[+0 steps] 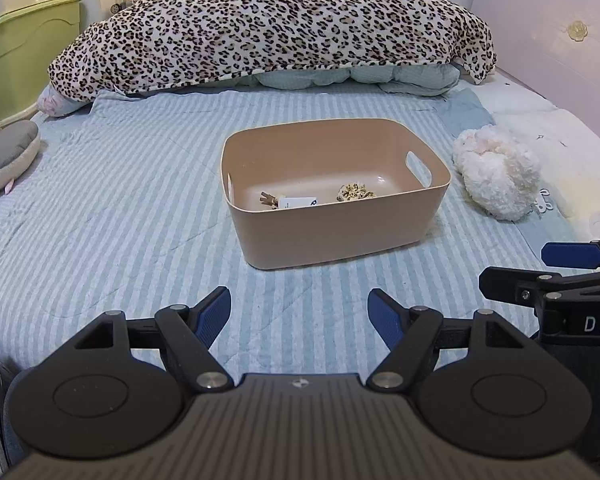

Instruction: Organize objects

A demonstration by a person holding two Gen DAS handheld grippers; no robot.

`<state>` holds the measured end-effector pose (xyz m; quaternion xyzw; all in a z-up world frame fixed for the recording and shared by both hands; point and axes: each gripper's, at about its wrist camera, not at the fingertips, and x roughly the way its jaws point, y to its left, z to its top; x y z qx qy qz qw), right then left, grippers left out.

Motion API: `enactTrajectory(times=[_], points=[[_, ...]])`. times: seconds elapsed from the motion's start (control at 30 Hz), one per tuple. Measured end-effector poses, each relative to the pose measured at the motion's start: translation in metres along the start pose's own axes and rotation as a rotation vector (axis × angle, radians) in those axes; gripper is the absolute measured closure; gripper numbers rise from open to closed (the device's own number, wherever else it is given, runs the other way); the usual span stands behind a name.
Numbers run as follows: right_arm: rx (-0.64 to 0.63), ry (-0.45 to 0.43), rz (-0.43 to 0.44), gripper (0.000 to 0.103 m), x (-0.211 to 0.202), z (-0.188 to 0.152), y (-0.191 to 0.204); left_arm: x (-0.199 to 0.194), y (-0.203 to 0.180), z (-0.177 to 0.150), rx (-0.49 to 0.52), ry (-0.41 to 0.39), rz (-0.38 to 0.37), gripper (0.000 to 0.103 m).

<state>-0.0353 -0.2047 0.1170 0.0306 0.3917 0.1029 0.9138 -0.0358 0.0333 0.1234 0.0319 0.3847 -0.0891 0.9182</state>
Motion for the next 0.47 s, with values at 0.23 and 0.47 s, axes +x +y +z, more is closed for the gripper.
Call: enactTrajectory(times=[0.23,0.47], points=[[0.000,0.001,-0.001,0.016,-0.0006,-0.0008,0.0012,0.0009,-0.0002,-0.0004,-0.006,0.005,0.000,0.027],[0.004,0.002,-0.001,0.016,-0.0006,-0.0015,0.0018,0.0019,-0.0003,-0.0009,-0.012,0.008,0.000,0.027]])
